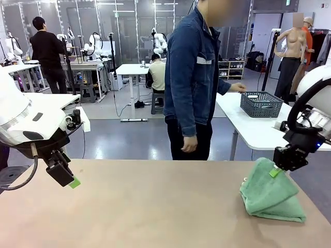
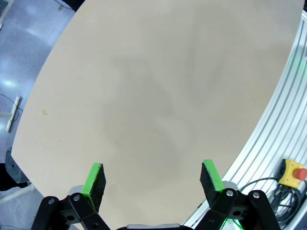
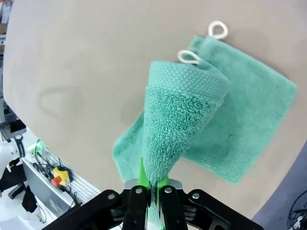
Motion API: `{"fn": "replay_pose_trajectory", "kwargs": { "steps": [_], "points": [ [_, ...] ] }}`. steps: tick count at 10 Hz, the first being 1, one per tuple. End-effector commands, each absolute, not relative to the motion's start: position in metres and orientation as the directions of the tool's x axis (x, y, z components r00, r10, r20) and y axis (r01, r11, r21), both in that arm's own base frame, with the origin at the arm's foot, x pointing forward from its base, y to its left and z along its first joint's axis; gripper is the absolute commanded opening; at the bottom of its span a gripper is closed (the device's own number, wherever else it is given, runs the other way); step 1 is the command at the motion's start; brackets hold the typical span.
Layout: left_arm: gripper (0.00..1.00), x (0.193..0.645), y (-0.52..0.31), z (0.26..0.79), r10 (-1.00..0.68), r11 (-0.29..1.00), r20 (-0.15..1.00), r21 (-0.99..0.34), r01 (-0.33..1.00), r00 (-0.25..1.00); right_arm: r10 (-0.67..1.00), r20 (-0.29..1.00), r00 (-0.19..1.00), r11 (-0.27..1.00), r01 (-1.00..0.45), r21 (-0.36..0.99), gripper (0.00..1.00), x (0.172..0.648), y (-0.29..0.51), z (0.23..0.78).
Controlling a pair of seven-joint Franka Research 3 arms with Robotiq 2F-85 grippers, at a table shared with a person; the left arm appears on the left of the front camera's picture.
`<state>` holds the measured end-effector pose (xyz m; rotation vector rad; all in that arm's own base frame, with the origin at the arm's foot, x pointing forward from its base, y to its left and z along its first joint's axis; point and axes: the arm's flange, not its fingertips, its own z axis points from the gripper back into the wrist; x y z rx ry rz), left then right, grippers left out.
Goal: Fold the towels and place them in the basket.
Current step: Stack the folded Towel with hook on the right side of the table.
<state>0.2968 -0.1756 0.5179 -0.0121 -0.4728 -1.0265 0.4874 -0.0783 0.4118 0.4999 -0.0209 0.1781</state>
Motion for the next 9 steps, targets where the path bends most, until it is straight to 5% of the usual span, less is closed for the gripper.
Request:
{"fn": "replay_pose_trajectory", "kwargs": {
  "steps": [1, 5, 9],
  "points": [
    [1.00, 0.298, -0.178, 0.517, -0.816, 0.537, 0.384, 0.224, 0.814, 0.433, 0.138, 0.012, 0.990, 0.891, -0.129, 0.436, 0.07, 0.488, -0.098, 0.399],
    [1.00, 0.298, -0.178, 0.517, -0.816, 0.537, 0.384, 0.224, 0.814, 0.433, 0.045, -0.097, 0.994, 0.953, -0.014, 0.301, 0.07, 0.485, -0.115, 0.381],
    [1.00, 0.298, -0.178, 0.517, -0.816, 0.537, 0.384, 0.224, 0.814, 0.433, 0.045, -0.047, 0.998, 0.961, -0.030, 0.275, 0.77, 0.479, -0.102, 0.388]
  ]
}}
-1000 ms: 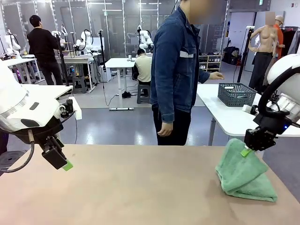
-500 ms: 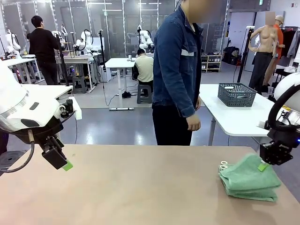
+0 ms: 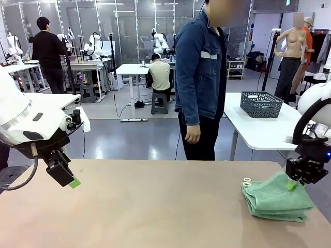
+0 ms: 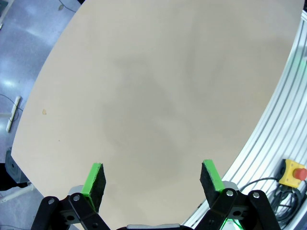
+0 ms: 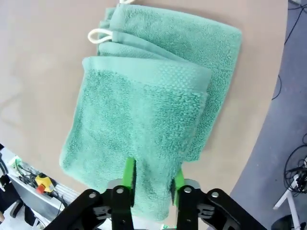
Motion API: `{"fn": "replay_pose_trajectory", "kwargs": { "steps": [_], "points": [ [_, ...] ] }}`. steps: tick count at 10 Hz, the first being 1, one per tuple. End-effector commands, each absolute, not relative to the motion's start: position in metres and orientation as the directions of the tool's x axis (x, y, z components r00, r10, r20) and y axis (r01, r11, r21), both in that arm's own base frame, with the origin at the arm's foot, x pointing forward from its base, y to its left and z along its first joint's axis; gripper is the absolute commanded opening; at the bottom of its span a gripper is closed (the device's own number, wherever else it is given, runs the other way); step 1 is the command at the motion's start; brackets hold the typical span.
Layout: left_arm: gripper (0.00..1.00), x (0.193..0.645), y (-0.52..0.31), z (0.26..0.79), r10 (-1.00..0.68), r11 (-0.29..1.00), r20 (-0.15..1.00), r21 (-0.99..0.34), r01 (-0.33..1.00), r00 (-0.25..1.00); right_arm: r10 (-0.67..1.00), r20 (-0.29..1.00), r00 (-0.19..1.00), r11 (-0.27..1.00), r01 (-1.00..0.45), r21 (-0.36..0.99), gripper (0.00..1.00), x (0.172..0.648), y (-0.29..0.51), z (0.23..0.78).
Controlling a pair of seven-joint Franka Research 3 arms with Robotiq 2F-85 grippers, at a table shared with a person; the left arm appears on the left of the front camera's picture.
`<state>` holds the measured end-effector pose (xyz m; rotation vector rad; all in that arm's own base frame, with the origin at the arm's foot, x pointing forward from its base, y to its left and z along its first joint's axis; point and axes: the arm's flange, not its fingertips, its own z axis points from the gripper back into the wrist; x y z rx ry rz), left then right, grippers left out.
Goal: Fold the towels and place them in the basket.
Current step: Stack the folded Towel with hook on the right side of the table.
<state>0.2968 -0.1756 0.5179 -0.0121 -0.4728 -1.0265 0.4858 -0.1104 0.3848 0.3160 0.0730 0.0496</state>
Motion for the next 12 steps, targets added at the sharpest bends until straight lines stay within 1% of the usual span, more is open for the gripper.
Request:
{"fn": "replay_pose_trajectory", "kwargs": {
  "steps": [1, 2, 4, 5, 6, 7, 9, 10, 12],
  "points": [
    [1.00, 0.298, -0.178, 0.517, -0.816, 0.537, 0.384, 0.224, 0.814, 0.433, 0.051, -0.031, 0.998, 0.967, -0.042, 0.252, 0.95, 0.475, -0.096, 0.394],
    [1.00, 0.298, -0.178, 0.517, -0.816, 0.537, 0.384, 0.224, 0.814, 0.433, 0.045, 0.005, 0.999, 0.974, -0.045, 0.223, 1.00, 0.469, -0.091, 0.404],
    [1.00, 0.298, -0.178, 0.517, -0.816, 0.537, 0.384, 0.224, 0.814, 0.433, 0.056, 0.095, 0.994, 0.983, -0.071, 0.166, 1.00, 0.455, -0.080, 0.430],
    [1.00, 0.298, -0.178, 0.517, -0.816, 0.537, 0.384, 0.224, 0.814, 0.433, 0.090, 0.133, 0.987, 0.983, -0.110, 0.144, 0.96, 0.446, -0.068, 0.445],
    [1.00, 0.298, -0.178, 0.517, -0.816, 0.537, 0.384, 0.224, 0.814, 0.433, 0.123, 0.166, 0.978, 0.984, -0.142, 0.110, 1.00, 0.438, -0.057, 0.456],
    [1.00, 0.298, -0.178, 0.517, -0.816, 0.537, 0.384, 0.224, 0.814, 0.433, 0.158, 0.194, 0.968, 0.980, -0.179, 0.091, 1.00, 0.430, -0.046, 0.465],
    [1.00, 0.298, -0.178, 0.517, -0.816, 0.537, 0.384, 0.224, 0.814, 0.433, 0.177, 0.192, 0.965, 0.980, -0.190, 0.052, 1.00, 0.430, -0.029, 0.468],
    [1.00, 0.298, -0.178, 0.517, -0.816, 0.537, 0.384, 0.224, 0.814, 0.433, 0.185, 0.189, 0.964, 0.971, -0.209, 0.113, 1.00, 0.435, -0.046, 0.478],
    [1.00, 0.298, -0.178, 0.517, -0.816, 0.537, 0.384, 0.224, 0.814, 0.433, 0.185, 0.189, 0.964, 0.971, -0.209, 0.113, 1.00, 0.435, -0.046, 0.478]
  ]
}}
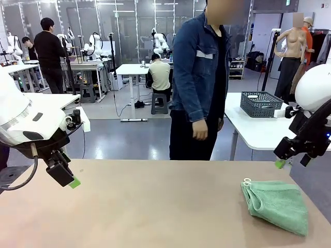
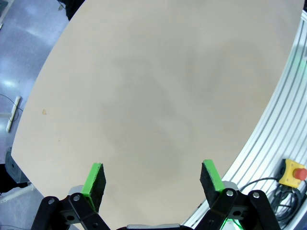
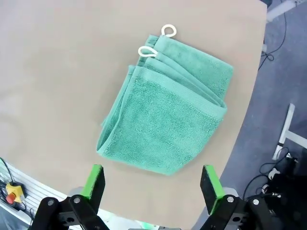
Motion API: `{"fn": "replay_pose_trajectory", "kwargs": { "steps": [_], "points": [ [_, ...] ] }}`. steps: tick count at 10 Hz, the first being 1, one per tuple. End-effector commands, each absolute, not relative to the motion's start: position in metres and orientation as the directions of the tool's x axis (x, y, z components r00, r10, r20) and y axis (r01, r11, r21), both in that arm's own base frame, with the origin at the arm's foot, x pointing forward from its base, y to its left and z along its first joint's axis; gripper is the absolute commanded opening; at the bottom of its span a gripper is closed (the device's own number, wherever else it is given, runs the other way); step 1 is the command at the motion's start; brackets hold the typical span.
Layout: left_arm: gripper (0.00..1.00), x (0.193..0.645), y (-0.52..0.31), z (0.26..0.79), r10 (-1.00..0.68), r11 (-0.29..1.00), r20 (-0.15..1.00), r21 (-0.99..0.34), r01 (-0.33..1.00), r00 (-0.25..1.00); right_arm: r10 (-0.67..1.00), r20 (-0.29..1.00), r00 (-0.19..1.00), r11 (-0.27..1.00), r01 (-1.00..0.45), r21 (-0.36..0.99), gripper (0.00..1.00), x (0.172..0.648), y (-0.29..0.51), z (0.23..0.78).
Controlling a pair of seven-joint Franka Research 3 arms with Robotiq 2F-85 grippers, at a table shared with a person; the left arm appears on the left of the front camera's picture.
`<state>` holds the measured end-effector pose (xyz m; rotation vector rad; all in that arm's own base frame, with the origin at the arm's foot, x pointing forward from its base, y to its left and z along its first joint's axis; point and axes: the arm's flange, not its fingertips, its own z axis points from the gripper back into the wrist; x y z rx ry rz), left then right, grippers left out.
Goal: Fold the towels and place them in the basket.
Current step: Stack the folded Towel with hook on the right side of the table.
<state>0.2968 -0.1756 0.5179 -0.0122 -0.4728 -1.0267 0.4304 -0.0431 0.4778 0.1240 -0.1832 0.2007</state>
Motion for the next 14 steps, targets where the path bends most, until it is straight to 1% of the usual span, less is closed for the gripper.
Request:
{"fn": "replay_pose_trajectory", "kwargs": {
  "steps": [1, 9, 10, 11, 12, 13, 14],
  "points": [
    [1.00, 0.298, -0.178, 0.517, -0.816, 0.537, 0.384, 0.224, 0.814, 0.433, 0.185, 0.189, 0.964, 0.971, -0.209, 0.113, 1.00, 0.435, -0.046, 0.478],
    [1.00, 0.298, -0.178, 0.517, -0.816, 0.537, 0.384, 0.224, 0.814, 0.433, 0.182, 0.191, 0.964, 0.973, -0.205, 0.108, 1.00, 0.431, -0.045, 0.477],
    [1.00, 0.298, -0.178, 0.517, -0.816, 0.537, 0.384, 0.224, 0.814, 0.433, 0.271, 0.212, 0.939, 0.952, -0.294, 0.087, 1.00, 0.400, -0.036, 0.488],
    [1.00, 0.297, -0.176, 0.518, -0.819, 0.527, 0.384, 0.208, 0.824, 0.426, 0.318, 0.240, 0.917, 0.941, -0.336, 0.037, 1.00, 0.380, -0.026, 0.517],
    [1.00, 0.289, -0.180, 0.550, -0.805, 0.582, 0.365, 0.341, 0.738, 0.467, 0.357, 0.278, 0.892, 0.929, -0.371, -0.002, 1.00, 0.365, -0.011, 0.556],
    [1.00, 0.287, -0.178, 0.570, -0.797, 0.597, 0.365, 0.357, 0.718, 0.481, 0.397, 0.304, 0.866, 0.917, -0.391, -0.083, 1.00, 0.354, 0.005, 0.587],
    [1.00, 0.283, -0.174, 0.587, -0.785, 0.611, 0.383, 0.352, 0.709, 0.486, 0.432, 0.303, 0.850, 0.902, -0.415, -0.120, 1.00, 0.344, 0.017, 0.614]
  ]
}}
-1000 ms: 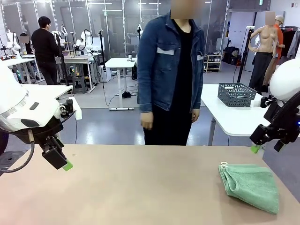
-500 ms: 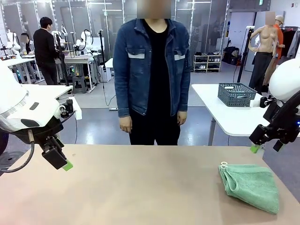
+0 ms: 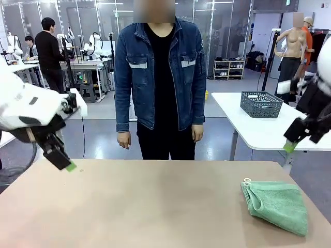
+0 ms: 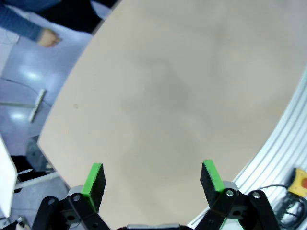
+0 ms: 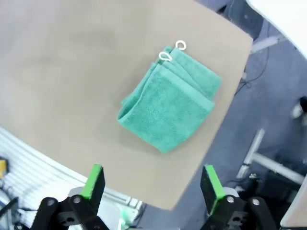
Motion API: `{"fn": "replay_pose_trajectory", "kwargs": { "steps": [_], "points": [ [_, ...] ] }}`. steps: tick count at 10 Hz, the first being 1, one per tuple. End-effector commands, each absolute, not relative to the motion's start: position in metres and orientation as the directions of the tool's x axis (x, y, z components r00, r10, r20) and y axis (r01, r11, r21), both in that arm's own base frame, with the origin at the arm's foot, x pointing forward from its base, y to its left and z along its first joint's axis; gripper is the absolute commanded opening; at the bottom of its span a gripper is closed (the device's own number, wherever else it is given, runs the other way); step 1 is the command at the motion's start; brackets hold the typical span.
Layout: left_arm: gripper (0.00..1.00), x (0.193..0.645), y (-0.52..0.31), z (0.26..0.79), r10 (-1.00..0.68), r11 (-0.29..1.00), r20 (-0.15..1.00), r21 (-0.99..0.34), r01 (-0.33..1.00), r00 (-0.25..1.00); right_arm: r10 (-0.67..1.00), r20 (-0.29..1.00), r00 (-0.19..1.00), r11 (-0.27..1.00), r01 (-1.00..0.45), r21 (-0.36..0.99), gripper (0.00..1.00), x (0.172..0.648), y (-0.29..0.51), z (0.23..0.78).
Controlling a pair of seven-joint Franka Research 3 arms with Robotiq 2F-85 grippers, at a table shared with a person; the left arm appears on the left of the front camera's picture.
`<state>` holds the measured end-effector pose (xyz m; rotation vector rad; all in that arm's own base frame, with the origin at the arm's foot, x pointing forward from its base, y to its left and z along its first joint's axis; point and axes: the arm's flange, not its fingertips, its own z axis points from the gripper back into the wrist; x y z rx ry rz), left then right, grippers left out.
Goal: Fold the towels and place them in the basket.
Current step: Stack the folded Towel with hook on the right side of the table.
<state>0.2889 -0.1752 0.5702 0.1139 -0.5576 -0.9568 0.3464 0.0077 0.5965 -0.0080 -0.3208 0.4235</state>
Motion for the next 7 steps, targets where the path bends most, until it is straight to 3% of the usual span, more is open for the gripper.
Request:
{"fn": "replay_pose_trajectory", "kwargs": {
  "steps": [1, 4, 7],
  "points": [
    [1.00, 0.278, -0.170, 0.605, -0.775, 0.625, 0.408, 0.386, 0.678, 0.482, 0.473, 0.299, 0.829, 0.880, -0.463, -0.106, 1.00, 0.332, 0.026, 0.642],
    [1.00, 0.272, -0.145, 0.641, -0.711, 0.699, 0.491, 0.414, 0.583, 0.503, 0.552, 0.316, 0.772, 0.833, -0.528, -0.166, 1.00, 0.287, 0.062, 0.710],
    [1.00, 0.263, -0.112, 0.666, -0.692, 0.720, 0.529, 0.453, 0.525, 0.492, 0.528, 0.342, 0.778, 0.849, -0.496, -0.182, 1.00, 0.252, 0.098, 0.740]
  ]
}}
